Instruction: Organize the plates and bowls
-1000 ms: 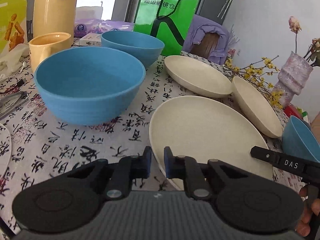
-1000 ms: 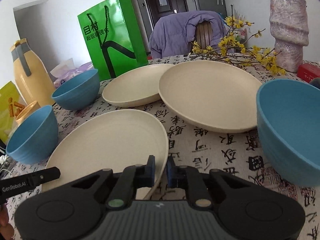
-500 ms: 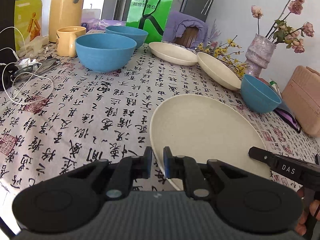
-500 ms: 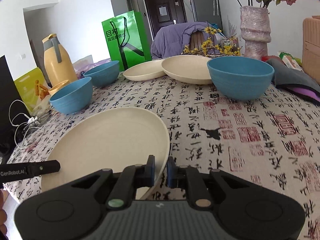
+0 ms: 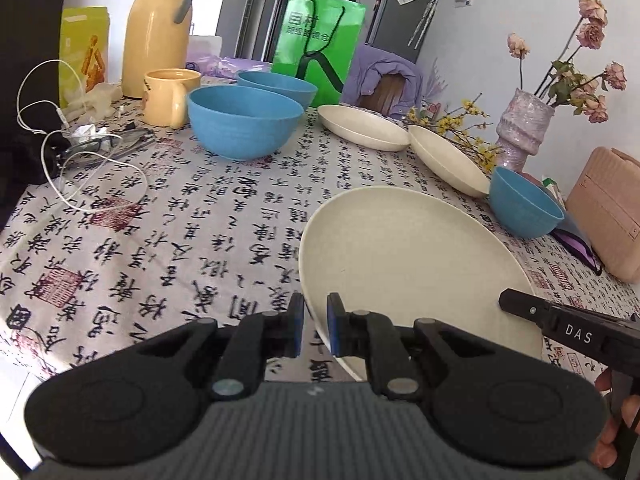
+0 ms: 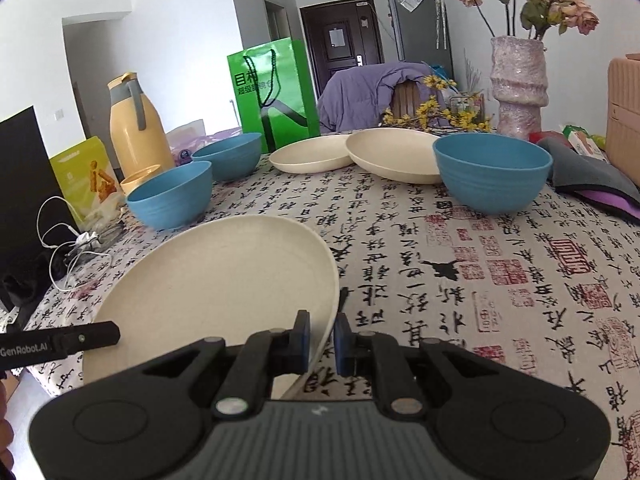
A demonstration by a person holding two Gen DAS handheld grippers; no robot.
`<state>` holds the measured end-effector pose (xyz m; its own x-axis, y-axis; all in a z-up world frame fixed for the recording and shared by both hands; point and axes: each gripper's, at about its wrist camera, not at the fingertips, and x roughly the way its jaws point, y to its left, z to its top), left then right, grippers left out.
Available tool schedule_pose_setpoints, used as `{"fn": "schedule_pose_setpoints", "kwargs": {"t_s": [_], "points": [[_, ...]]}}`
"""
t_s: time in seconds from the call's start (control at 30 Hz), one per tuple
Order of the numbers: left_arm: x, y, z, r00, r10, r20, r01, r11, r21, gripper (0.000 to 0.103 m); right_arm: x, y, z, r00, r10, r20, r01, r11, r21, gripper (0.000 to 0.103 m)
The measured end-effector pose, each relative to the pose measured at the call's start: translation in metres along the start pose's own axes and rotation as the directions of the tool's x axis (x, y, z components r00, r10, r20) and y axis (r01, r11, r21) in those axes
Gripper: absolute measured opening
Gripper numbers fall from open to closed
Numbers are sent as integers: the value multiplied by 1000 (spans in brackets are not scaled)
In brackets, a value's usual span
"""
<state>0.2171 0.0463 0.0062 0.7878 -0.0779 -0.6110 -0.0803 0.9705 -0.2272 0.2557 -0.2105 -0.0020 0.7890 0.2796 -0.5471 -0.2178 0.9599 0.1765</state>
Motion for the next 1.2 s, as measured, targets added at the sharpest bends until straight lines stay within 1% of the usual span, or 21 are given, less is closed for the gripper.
{"fn": "schedule_pose_setpoints", "kwargs": {"t_s": [0.17, 0.33, 0.4, 0.5, 0.6, 0.73, 0.97, 1.2], "points": [[-1, 45, 12, 997, 77, 14, -77, 996, -34, 12, 33, 45, 9, 998, 57, -21, -58, 997, -48, 12], [6, 94, 28, 992, 127, 10, -126, 990, -59, 12, 65, 96, 19, 994, 108, -17, -109, 990, -92, 12], [9, 108, 33, 992, 129, 10, -128, 990, -67, 12, 76, 113, 22, 993, 116, -23, -118, 987, -109, 12], [14, 120, 37, 992, 123, 1, -122, 990, -76, 12, 86, 128, 23, 993, 115, -26, -117, 985, -130, 13], [16, 124, 37, 995, 104, -5, -104, 992, -77, 12, 92, 133, 21, 994, 103, -42, -107, 986, -128, 13], [22, 122, 35, 997, 73, -12, -74, 995, -72, 12, 89, 128, 19, 996, 81, -42, -85, 989, -117, 13], [25, 109, 31, 999, 49, -24, -50, 998, -48, 12, 79, 115, 15, 998, 47, -41, -51, 993, -104, 13], [28, 96, 29, 999, 45, -22, -45, 999, -17, 13, 75, 103, 11, 999, 32, -40, -35, 996, -79, 15]]}}
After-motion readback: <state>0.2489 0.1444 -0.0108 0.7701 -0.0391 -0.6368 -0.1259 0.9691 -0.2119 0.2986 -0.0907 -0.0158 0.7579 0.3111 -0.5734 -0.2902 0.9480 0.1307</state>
